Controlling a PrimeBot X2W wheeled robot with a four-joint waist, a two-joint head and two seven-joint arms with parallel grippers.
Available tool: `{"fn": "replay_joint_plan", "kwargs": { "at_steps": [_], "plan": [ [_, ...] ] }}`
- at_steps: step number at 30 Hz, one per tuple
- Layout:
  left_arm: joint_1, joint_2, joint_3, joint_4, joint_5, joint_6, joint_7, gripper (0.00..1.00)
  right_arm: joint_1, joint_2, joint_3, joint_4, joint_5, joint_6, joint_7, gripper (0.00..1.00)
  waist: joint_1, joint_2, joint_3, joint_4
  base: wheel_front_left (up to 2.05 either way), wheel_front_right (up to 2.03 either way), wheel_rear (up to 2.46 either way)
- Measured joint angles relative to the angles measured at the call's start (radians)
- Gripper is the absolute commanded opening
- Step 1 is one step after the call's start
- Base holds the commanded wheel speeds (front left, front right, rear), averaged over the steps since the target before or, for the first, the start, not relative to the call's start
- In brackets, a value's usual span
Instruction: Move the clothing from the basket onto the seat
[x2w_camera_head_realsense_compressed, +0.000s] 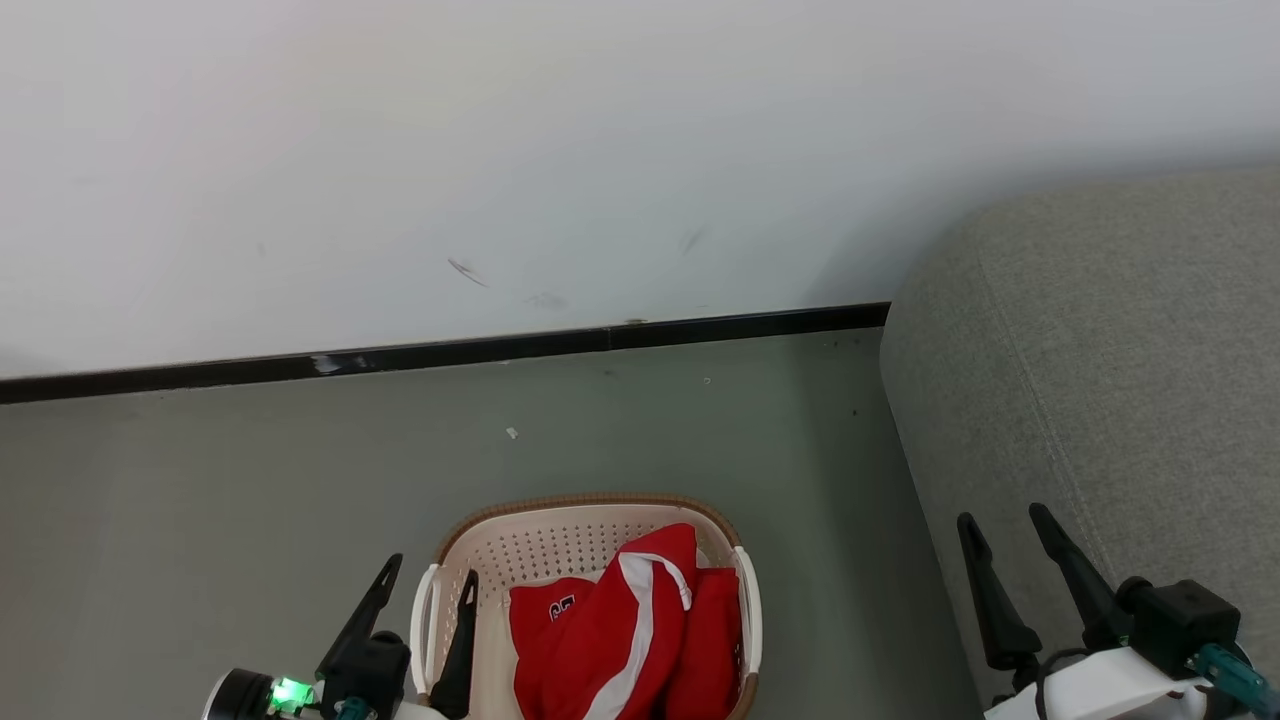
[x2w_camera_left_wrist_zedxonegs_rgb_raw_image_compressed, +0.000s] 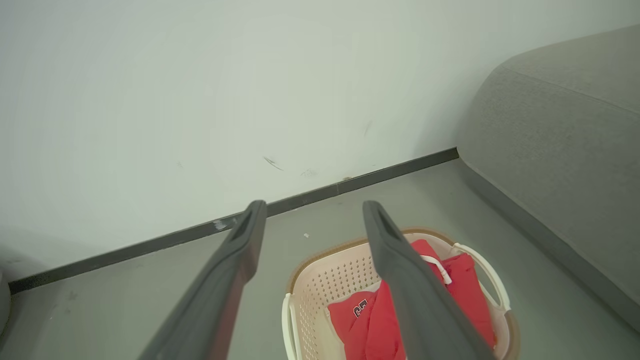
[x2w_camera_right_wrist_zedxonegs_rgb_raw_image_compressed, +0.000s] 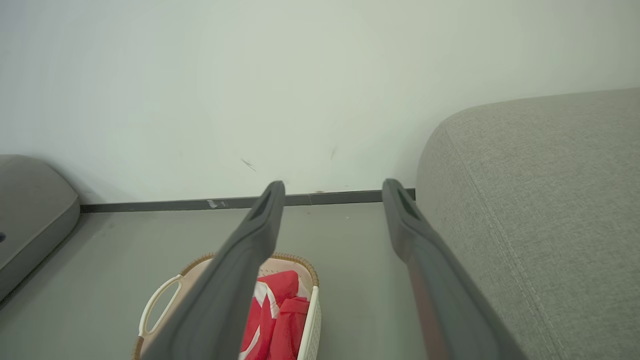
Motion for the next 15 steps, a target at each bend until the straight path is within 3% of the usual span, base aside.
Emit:
{"fn": "replay_joint_plan", "kwargs": {
  "at_steps": [15],
  "plan": [
    [-0.166, -0.007, -0.115, 0.122, 0.066, -0.079, 0.037, 1.0, -0.01, 0.002, -0.071, -0.067, 0.0, 0.0, 0.0, 1.0, 0.0, 0.0, 0.099, -0.039, 0.0, 0.0, 0.0]
  ]
}}
